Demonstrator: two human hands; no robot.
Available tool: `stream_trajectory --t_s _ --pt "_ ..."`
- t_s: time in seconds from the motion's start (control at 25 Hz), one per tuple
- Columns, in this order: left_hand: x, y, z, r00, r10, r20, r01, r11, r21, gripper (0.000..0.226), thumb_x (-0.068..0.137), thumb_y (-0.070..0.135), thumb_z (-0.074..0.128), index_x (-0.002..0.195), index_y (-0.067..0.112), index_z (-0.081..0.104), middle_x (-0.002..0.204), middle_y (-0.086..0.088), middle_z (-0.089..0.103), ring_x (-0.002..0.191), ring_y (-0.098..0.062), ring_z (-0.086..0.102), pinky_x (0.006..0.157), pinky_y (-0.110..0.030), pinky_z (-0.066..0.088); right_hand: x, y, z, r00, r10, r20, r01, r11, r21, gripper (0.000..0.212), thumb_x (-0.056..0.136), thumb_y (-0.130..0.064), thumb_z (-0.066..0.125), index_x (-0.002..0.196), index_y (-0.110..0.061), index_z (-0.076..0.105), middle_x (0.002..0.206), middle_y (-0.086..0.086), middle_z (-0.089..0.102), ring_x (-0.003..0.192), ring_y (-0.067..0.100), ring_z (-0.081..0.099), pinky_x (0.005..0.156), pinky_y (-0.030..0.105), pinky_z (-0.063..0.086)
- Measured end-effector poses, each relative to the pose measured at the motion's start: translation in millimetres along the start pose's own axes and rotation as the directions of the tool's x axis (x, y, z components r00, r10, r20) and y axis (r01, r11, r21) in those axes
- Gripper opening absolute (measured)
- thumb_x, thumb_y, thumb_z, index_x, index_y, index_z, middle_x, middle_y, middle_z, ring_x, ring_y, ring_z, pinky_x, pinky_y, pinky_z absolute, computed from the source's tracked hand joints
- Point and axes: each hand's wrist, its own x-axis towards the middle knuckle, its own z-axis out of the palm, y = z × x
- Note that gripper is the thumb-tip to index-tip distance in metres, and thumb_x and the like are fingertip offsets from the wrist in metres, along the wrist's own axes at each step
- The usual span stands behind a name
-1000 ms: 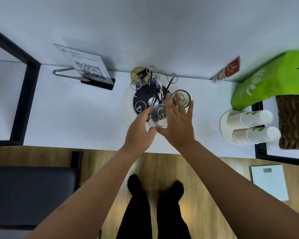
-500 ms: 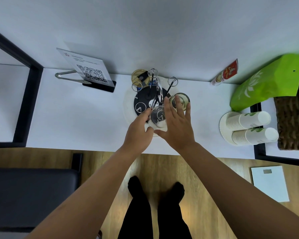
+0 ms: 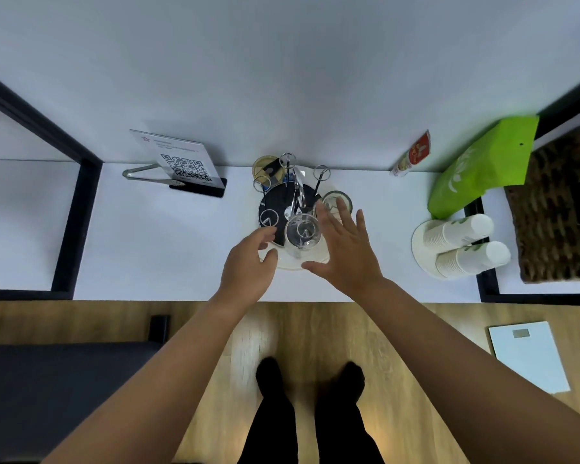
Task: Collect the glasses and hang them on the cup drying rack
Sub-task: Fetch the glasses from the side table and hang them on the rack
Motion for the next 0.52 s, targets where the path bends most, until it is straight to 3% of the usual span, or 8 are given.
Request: stream_trajectory --t_s 0.12,0.2,0.36,0.52 --pt "-8 33 -8 0.999 0.049 -0.002 -0.049 0.998 -0.033 0.04 0.098 0.014 0.064 0.136 0.029 0.064 0.118 0.019 0.07 0.112 0.005 0.062 0.101 -0.033 0.053 -15 -6 -27 0.997 0.079 0.006 -0.079 0.977 0.196 0.099 0.088 -0.044 0.083 0.166 -0.017 0.029 0.172 0.006 0.032 0.162 0.025 0.013 0.127 0.042 0.017" --pt "-11 60 -14 0.993 0.119 0.024 -0.119 0.993 -0.018 0.04 0.098 0.019 0.066 0.137 0.03 0.063 0.121 0.015 0.071 0.113 0.0 0.064 0.098 -0.027 0.052 -23 -8 -51 0.989 0.145 -0.027 -0.132 0.954 0.27 0.092 0.088 -0.044 0.083 0.164 -0.022 0.035 0.168 0.006 0.04 0.159 0.022 0.021 0.119 0.033 0.027" --pt "-18 110 -27 0.962 0.257 0.096 -0.258 0.966 0.005 0.044 0.097 0.025 0.068 0.141 0.031 0.06 0.133 0.012 0.067 0.123 -0.007 0.062 0.108 -0.034 0.049 -42 -13 -105 0.975 0.216 -0.055 -0.185 0.92 0.345 0.085 0.093 -0.048 0.076 0.164 -0.028 0.034 0.163 0.007 0.047 0.156 0.024 0.031 0.119 0.035 0.027" --pt "-42 167 -33 0.903 0.396 0.164 -0.405 0.914 0.023 0.049 0.098 0.027 0.069 0.145 0.031 0.056 0.138 0.015 0.063 0.123 -0.006 0.06 0.108 -0.036 0.049 -80 -16 -164 0.953 0.235 -0.189 -0.147 0.909 0.39 0.075 0.094 -0.039 0.078 0.16 -0.027 0.044 0.153 0.001 0.058 0.142 0.019 0.05 0.11 0.022 0.031"
